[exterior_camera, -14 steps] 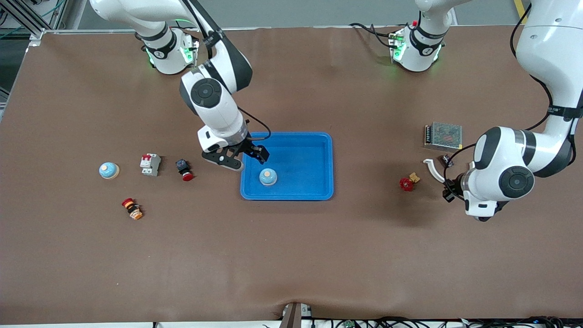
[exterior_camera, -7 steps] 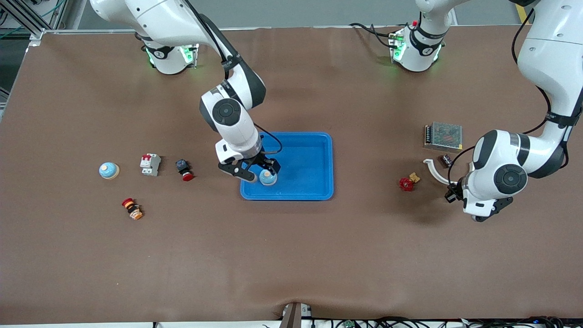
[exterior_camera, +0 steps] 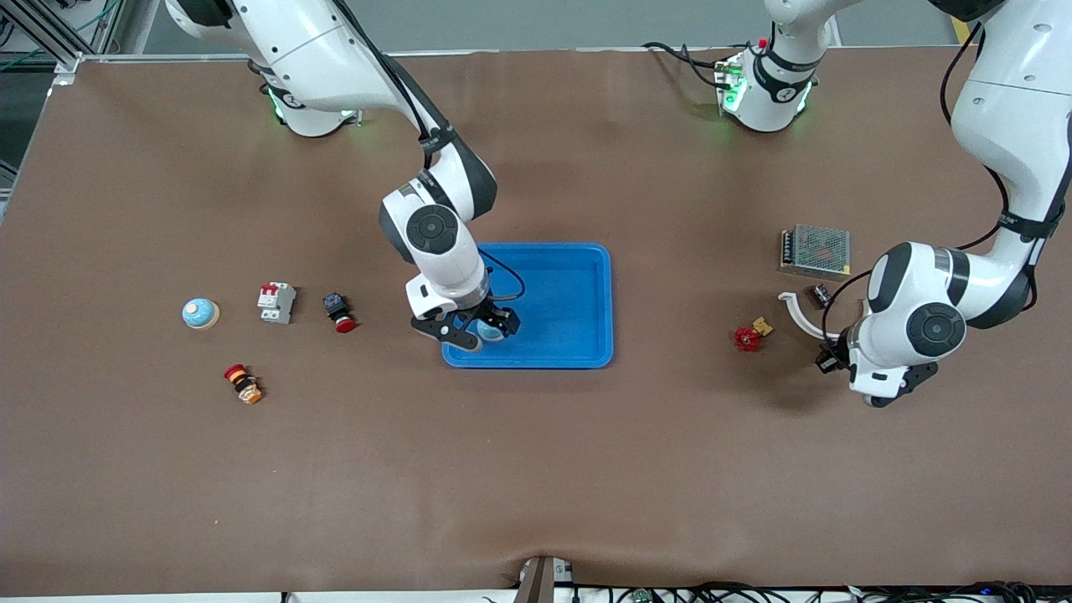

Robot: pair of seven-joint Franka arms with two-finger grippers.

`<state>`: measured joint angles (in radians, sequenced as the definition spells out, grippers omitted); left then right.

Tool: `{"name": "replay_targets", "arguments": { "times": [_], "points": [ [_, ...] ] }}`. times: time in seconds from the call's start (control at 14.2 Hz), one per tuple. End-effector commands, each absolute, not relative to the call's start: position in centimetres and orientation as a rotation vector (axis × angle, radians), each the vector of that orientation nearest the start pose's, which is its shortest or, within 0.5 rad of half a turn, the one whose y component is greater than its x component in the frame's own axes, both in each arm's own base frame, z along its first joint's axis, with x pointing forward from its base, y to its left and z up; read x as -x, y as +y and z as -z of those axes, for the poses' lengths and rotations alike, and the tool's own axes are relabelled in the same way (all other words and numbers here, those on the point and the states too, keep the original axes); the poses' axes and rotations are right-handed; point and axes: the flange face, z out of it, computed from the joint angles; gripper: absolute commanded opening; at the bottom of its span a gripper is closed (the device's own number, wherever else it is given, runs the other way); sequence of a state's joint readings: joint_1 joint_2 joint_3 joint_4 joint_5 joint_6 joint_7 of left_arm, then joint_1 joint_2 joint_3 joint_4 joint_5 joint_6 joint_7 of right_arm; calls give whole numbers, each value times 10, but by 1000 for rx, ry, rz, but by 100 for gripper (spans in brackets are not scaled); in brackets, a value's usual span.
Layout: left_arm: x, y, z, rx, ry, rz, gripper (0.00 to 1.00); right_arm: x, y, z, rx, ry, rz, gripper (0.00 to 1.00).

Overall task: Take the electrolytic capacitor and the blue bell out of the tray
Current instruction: 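Release the capacitor by the arch while the right gripper grasps the bell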

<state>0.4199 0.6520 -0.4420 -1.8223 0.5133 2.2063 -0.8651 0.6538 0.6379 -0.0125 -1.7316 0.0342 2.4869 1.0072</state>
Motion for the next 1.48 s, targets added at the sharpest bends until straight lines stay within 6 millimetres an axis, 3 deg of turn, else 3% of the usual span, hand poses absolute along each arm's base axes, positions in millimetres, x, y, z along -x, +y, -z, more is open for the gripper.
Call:
{"name": "replay_targets", "arguments": {
  "times": [0.0,0.07,0.14,0.21,0.49,0.78,0.92,1.27,1.41],
  "points": [
    [-629,20,-188,2851,-746,-123,9,-550,412,-219,3007,577,130,100],
    [-631,21,-189,2852,-750,-117,28,-549,413,-212,3016,574,122,100],
    [-632,19,-191,2852,-750,-112,53,-548,412,-211,3019,570,119,100],
    [-633,17,-192,2851,-749,-109,100,-547,414,-210,3021,564,116,100],
    [-640,18,-210,2844,-786,-92,100,-541,418,-197,3038,546,103,100],
    [-648,16,-243,2858,-838,-45,100,-538,421,-192,3052,520,110,100],
    [-655,3,-270,2859,-834,-62,100,-538,421,-191,3056,515,112,100],
    [-677,-20,-362,2839,-784,-132,100,-538,421,-190,3067,494,123,100],
    [-678,-23,-380,2839,-757,-153,100,-536,422,-187,3075,483,122,100]
  ]
}}
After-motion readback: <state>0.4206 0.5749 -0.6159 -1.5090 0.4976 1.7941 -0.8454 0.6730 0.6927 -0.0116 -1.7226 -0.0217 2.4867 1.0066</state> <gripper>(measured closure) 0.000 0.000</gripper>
